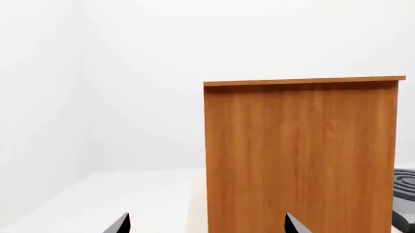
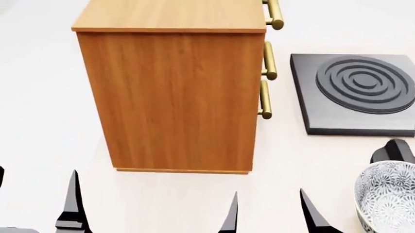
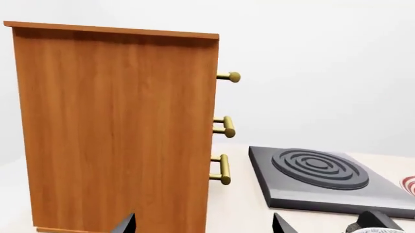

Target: Put the bowl on the top of the cabinet.

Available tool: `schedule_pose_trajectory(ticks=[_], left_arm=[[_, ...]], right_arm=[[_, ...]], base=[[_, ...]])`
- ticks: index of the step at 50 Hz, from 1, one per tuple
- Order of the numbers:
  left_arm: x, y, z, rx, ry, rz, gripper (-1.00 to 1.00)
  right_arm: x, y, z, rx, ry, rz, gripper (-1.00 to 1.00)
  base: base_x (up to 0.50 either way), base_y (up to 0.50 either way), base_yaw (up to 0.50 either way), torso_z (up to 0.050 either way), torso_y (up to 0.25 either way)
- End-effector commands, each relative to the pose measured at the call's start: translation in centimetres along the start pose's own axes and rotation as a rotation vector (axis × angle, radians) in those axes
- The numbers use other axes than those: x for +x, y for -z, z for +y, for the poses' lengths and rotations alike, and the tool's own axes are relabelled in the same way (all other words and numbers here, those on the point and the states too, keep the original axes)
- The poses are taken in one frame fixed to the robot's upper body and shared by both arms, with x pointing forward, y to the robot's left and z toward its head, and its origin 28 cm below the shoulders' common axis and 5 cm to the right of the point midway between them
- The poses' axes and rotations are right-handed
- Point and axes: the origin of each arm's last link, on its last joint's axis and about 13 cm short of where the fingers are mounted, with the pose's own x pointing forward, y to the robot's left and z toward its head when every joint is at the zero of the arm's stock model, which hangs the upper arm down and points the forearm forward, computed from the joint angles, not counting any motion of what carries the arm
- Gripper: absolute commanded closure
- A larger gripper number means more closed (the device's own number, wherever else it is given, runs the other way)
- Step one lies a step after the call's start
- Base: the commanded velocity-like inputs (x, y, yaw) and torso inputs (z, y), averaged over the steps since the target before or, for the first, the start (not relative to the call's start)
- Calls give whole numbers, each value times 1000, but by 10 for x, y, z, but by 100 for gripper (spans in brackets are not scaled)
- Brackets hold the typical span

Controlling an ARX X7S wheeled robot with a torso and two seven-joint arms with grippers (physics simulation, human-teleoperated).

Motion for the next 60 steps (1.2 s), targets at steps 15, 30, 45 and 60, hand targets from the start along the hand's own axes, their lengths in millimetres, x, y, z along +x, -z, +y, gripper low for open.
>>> schedule_pose_trajectory(ticks=[15,30,45,60], left_arm=[[0,1,0,2,1,0,-100],[0,3,0,2,6,2,-100],[2,5,0,4,8,14,-100],[4,9,-1,3,13,25,-100]], right_arm=[[0,1,0,-5,4,1,-100],[-1,3,4,-149,56,12,-100],[7,-52,-30,-236,120,89,-100],[-14,-67,-57,-372,157,257,-100]], base=[[384,98,0,0,1],[0,0,0,0,0],[0,0,0,0,0],[0,0,0,0,0]])
